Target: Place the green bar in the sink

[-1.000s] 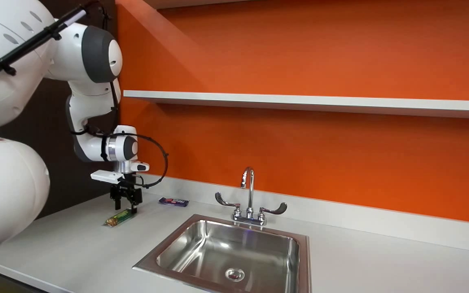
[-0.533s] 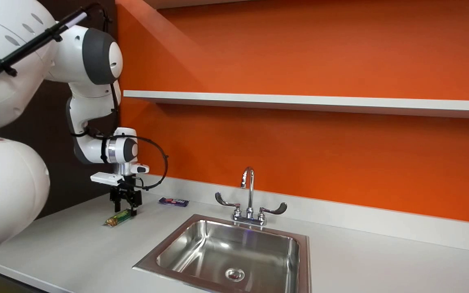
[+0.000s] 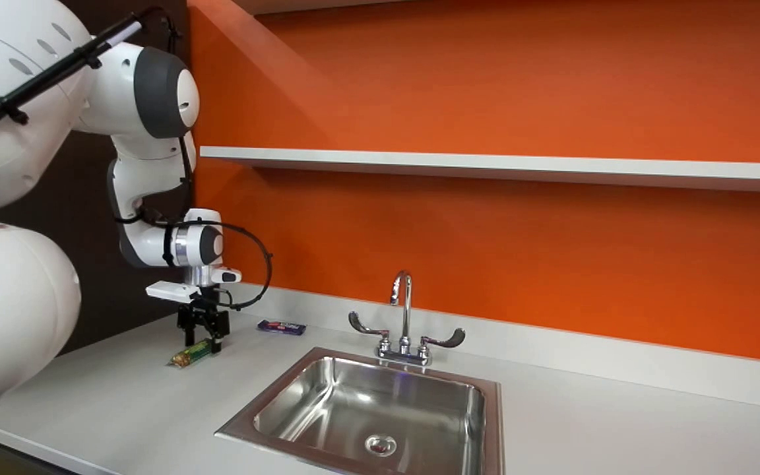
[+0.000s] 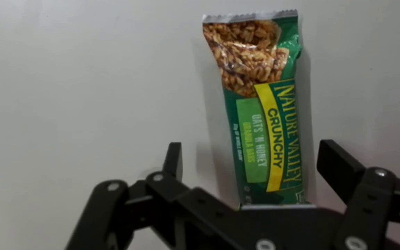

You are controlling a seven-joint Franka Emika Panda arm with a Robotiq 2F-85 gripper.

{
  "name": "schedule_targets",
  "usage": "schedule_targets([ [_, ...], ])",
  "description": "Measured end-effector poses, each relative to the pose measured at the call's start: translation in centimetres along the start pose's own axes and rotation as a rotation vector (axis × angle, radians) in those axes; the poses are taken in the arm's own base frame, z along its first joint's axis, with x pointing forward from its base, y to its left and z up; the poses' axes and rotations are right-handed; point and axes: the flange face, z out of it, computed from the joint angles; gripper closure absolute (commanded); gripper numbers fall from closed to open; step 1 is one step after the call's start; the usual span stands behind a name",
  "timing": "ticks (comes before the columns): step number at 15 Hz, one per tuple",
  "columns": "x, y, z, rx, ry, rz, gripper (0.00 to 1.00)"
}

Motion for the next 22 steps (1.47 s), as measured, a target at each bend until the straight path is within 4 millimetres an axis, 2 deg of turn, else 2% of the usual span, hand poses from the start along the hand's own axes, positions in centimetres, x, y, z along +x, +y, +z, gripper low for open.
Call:
schedule_targets([
  [8,-0.21,0.10,0.29,-0.003,-0.006,0.000,0.00],
  [9,-0.22,0.11,0.31,-0.003,-0.007,0.000,0.25],
  [10,-0.23,0.11,0.31,-0.003,-0.007,0.000,0.28],
  [11,-0.23,0.11,0.32,-0.003,-0.007,0.001,0.35],
  [14,-0.24,0.11,0.33,-0.002,-0.008,0.001,0.60],
  [17,-0.24,-0.11,0.14,0.005,-0.008,0.003,0.81],
  [22,-0.26,-0.20,0.07,0.006,-0.007,0.003,0.82],
])
